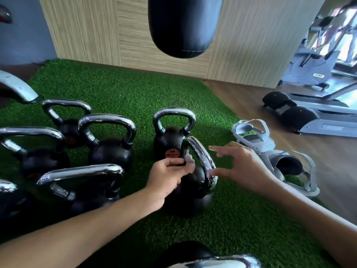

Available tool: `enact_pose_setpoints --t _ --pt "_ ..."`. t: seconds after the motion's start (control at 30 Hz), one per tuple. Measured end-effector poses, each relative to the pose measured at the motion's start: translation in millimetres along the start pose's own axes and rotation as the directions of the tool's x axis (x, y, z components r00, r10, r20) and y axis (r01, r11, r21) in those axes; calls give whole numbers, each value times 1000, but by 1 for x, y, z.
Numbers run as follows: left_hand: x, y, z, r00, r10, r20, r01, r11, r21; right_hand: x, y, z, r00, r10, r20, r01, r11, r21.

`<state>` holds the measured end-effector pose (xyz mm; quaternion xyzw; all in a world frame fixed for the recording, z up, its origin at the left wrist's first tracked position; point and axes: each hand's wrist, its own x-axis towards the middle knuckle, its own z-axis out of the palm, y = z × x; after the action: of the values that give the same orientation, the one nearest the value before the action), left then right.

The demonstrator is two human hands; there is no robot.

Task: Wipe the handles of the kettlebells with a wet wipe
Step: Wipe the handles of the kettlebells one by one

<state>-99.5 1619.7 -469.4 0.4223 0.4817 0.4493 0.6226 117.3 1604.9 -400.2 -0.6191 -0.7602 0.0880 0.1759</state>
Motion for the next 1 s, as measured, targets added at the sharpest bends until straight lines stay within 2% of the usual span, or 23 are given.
enact_pose_setpoints --t 0.07,0.13,0.33,0.37,0.43,0.5,0.57,0.7,0.83,1.0 --pt "-1 21 2 998 -59 39 61 997 -57 3 -13 -9 994 -105 -9 105 992 67" --pt "-4 35 7 993 -74 92 76 997 -12 7 -24 -14 989 -148 -17 149 977 150" --pt "-7 57 9 975 -140 175 149 988 -43 22 -27 -25 993 -95 -75 111 963 244" --pt "-6 60 7 979 -123 160 123 992 12 24 -23 -27 993 -72 -95 95 962 255" --pt "-3 65 5 997 -38 61 22 972 232 29 -12 -29 990 -6 -140 45 960 278" --pt "1 69 10 999 52 5 -48 869 492 32 -1 -29 987 62 -151 -14 955 297" --pt "5 71 24 997 65 37 -74 762 643 35 11 -31 983 107 -151 -57 953 298" --pt "15 61 47 994 30 104 -96 683 724 38 29 -35 965 167 -203 -106 954 280" --pt "29 53 55 997 56 48 -73 675 734 39 44 -32 964 154 -217 -97 962 254" --pt "33 42 59 990 133 -40 -43 567 822 39 58 -25 962 184 -200 -140 966 217"
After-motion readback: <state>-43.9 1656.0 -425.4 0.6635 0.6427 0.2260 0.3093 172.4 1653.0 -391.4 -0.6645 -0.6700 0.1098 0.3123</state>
